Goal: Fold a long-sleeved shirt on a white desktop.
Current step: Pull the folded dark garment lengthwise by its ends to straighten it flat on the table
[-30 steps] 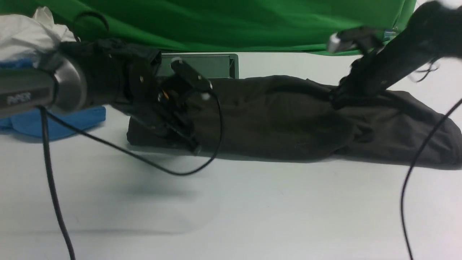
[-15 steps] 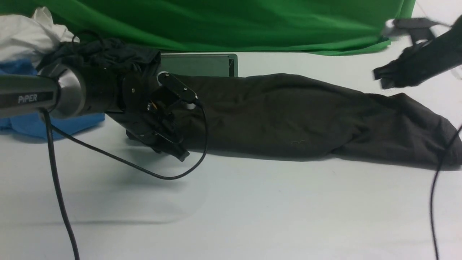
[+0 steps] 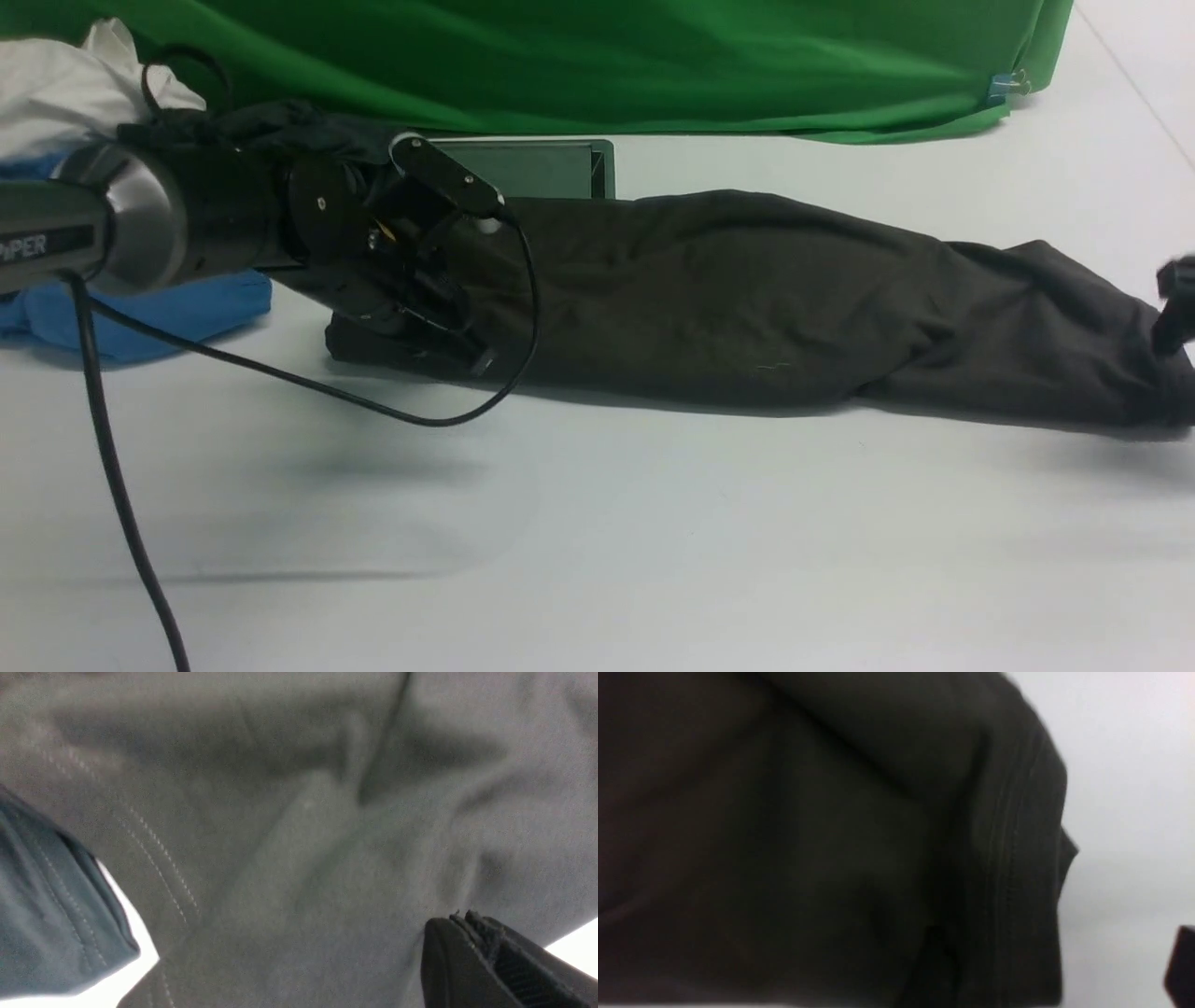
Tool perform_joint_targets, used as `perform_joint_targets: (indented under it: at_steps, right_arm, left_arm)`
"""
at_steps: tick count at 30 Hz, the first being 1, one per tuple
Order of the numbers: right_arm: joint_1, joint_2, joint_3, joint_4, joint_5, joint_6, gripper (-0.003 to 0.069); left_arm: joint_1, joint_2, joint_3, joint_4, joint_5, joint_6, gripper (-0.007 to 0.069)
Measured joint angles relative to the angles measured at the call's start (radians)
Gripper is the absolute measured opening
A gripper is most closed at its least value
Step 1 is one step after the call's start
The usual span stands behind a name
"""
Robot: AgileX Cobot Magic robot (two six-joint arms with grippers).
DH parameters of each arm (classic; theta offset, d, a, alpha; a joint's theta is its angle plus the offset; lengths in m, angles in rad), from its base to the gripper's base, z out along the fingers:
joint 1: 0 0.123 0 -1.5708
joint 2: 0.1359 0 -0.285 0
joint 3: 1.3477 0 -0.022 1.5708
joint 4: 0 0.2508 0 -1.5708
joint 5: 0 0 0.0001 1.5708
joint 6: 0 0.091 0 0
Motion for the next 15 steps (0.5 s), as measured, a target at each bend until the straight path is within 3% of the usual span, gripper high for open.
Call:
perform_joint_targets:
  at_steps: [4, 9, 12, 15]
  right_arm:
    - [0.000, 0.076, 0.003, 0.018, -0.071, 0.015, 0.0685]
    - [-0.014, 0.134, -0.004, 0.020, -0.152, 0.021, 0.0657]
    - [-0.018, 0.147, -0.010, 0.029, -0.175, 0.020, 0.0615]
    - [-0.018, 0.150, -0.010, 0.073, -0.177, -0.013, 0.0516]
  left_arm:
    - [0.000, 0.000, 0.000, -0.053, -0.001, 0.035, 0.0017]
    - [0.000, 0.000, 0.000, -0.091, 0.011, 0.063, 0.0017]
    - [0.000, 0.000, 0.000, -0.096, 0.018, 0.066, 0.0017]
    - [0.000, 0.000, 0.000, -0.096, 0.019, 0.082, 0.0017]
